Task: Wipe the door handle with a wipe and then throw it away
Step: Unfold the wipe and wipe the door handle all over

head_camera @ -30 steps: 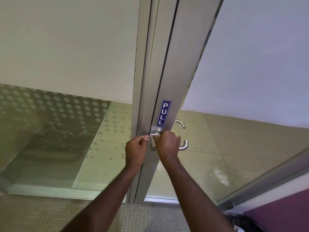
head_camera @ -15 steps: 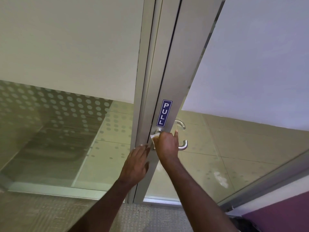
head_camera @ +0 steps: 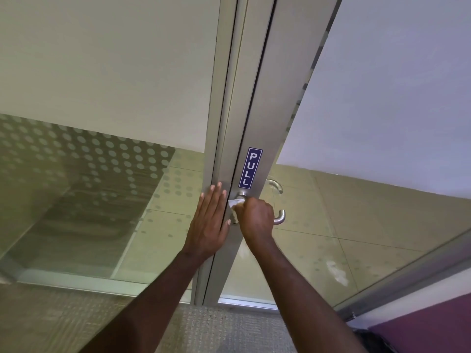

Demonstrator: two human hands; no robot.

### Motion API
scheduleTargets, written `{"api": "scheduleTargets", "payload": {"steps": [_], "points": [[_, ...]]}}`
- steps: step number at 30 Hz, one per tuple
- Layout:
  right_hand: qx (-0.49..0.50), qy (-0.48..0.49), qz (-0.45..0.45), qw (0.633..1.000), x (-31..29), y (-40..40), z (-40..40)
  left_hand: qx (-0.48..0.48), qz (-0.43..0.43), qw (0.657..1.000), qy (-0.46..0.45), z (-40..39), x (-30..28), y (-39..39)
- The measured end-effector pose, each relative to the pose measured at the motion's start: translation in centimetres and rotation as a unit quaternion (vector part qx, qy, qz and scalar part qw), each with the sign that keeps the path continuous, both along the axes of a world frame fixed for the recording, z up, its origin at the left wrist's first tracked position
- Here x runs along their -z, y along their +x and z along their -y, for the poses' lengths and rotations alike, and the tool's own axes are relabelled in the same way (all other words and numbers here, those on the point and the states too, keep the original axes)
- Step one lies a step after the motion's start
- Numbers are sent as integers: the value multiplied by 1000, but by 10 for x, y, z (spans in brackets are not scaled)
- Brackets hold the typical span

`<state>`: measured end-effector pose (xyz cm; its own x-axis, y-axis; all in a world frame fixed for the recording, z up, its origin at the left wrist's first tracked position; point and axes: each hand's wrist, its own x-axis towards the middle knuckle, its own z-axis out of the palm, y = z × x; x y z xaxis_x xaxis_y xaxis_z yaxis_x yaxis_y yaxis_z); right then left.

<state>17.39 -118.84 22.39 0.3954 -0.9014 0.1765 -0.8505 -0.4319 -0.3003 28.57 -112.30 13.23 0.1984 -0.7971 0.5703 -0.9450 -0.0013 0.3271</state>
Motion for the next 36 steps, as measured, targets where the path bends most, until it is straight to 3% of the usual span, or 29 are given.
{"api": "scheduleTargets", "payload": {"steps": [2,8,15,23,29,36], "points": [[17,19,27,999,0,1,1,-3,-8,1000,-20,3,-9,0],[0,-16,-22,1000,9,-7,4,4,-31,999,-40,6,-26,-4],[25,15,63,998,9,7,4,23,-22,999,-21,4,-19,-10],[-69,-74,-76,992,11,-21,6,42,-19,999,-28,7,-16,-8],[24,6,36,999,5,5,5,49,-29,998,-26,8,-18,-8],[-54,-78,-47,994,14,-30,10,54,-40,998,-16,7,-15,-4]]}}
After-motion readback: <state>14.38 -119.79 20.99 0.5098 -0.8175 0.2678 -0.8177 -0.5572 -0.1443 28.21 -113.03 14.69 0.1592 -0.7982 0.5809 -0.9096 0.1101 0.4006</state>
